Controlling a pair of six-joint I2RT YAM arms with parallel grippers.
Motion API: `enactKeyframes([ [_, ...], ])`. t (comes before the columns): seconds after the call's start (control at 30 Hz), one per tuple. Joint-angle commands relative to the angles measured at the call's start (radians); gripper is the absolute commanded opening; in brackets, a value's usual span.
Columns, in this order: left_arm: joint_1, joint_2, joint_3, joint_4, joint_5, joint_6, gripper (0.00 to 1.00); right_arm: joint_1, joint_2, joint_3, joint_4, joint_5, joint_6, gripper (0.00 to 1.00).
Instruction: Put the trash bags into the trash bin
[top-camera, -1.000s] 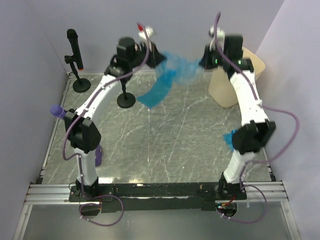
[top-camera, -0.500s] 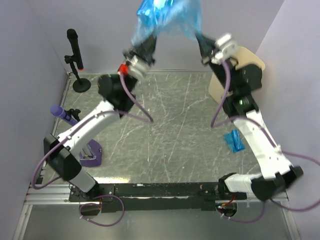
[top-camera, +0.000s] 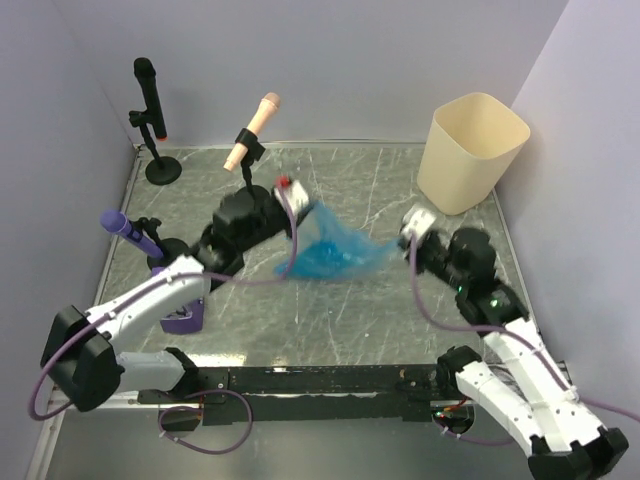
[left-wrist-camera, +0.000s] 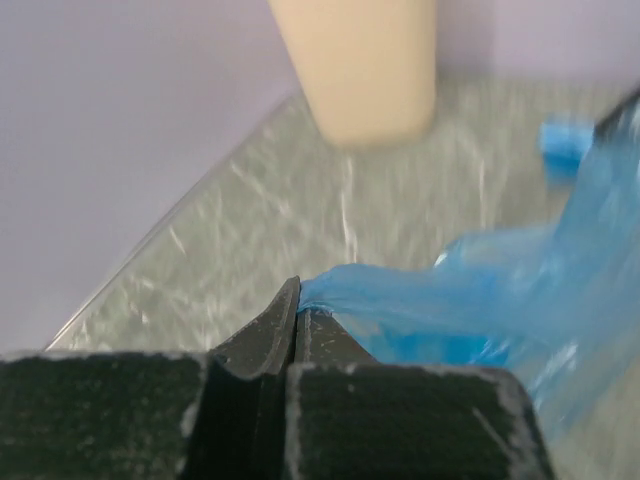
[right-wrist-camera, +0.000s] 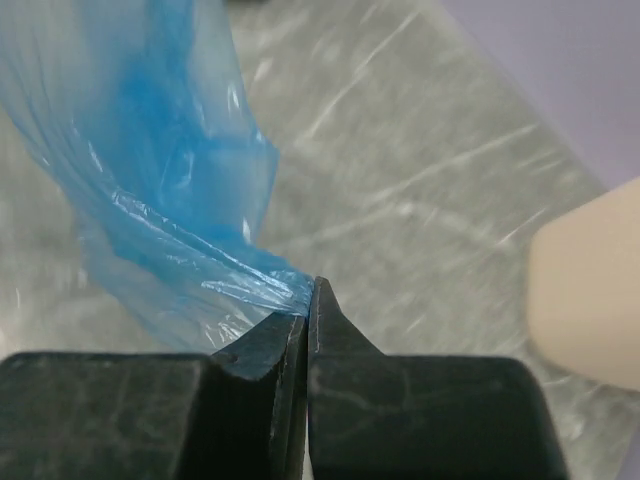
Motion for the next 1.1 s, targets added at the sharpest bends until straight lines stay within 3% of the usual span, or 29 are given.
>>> enactKeyframes([
  [0.0, 0.033, 0.153, 0.301, -0.241, -0.127, -0.341, 0.01, -0.032, 0.226, 0.244, 0.021, 0.086, 0.217, 0.00],
  [0.1, 0.134, 0.316, 0.537, -0.324, -0.173, -0.511, 0.01, -0.115, 0.457, 0.459, 0.036, 0.084, 0.264, 0.00],
  [0.13, 0.170, 0.368, 0.629, -0.377, -0.198, -0.530, 0.01, -0.133, 0.533, 0.604, 0.031, 0.100, 0.273, 0.00],
  [0.27, 0.228, 0.614, 1.248, -0.513, -0.219, -0.512, 0.01, -0.170, 0.836, 1.182, -0.015, 0.153, 0.298, 0.00],
  [0.33, 0.230, 0.666, 1.432, -0.466, -0.222, -0.472, 0.01, -0.168, 0.942, 1.460, -0.033, 0.114, 0.302, 0.00],
  [0.4, 0.228, 0.636, 1.448, -0.287, -0.196, -0.434, 0.01, -0.147, 0.944, 1.593, 0.042, 0.088, 0.291, 0.00],
  [0.5, 0.192, 0.477, 1.240, 0.217, -0.134, -0.315, 0.01, -0.081, 0.774, 1.384, 0.418, 0.057, 0.201, 0.00],
  [0.57, 0.103, 0.444, 1.164, 0.401, -0.136, -0.019, 0.01, -0.022, 0.663, 1.122, 0.751, 0.049, 0.042, 0.00],
  [0.63, 0.015, 0.444, 1.057, 0.617, -0.158, 0.195, 0.01, 0.025, 0.599, 0.960, 0.841, 0.045, -0.069, 0.00],
  [0.7, -0.017, 0.455, 0.902, 0.719, -0.187, 0.240, 0.02, 0.036, 0.565, 0.792, 0.808, 0.096, -0.113, 0.00],
  [0.77, -0.019, 0.430, 0.687, 0.652, -0.163, 0.258, 0.01, 0.029, 0.560, 0.597, 0.710, 0.207, -0.169, 0.00],
  [0.8, -0.017, 0.404, 0.540, 0.550, -0.128, 0.260, 0.01, 0.029, 0.563, 0.510, 0.573, 0.225, -0.217, 0.00],
  [0.83, -0.011, 0.354, 0.420, 0.376, -0.004, 0.316, 0.01, 0.031, 0.556, 0.419, 0.359, 0.186, -0.279, 0.00],
  [0.9, -0.010, 0.204, 0.202, -0.142, 0.255, 0.594, 0.01, 0.019, 0.371, 0.215, 0.056, -0.025, -0.381, 0.00],
  [0.93, -0.007, 0.116, 0.085, -0.201, 0.288, 0.609, 0.01, 0.016, 0.218, 0.097, -0.014, -0.120, -0.438, 0.00],
  [0.97, 0.007, 0.058, 0.022, -0.163, 0.260, 0.426, 0.01, 0.016, 0.059, 0.011, -0.053, -0.168, -0.478, 0.00],
  [1.07, 0.024, -0.013, 0.018, -0.195, 0.255, 0.337, 0.01, 0.028, -0.209, -0.102, -0.151, -0.262, -0.474, 0.00],
])
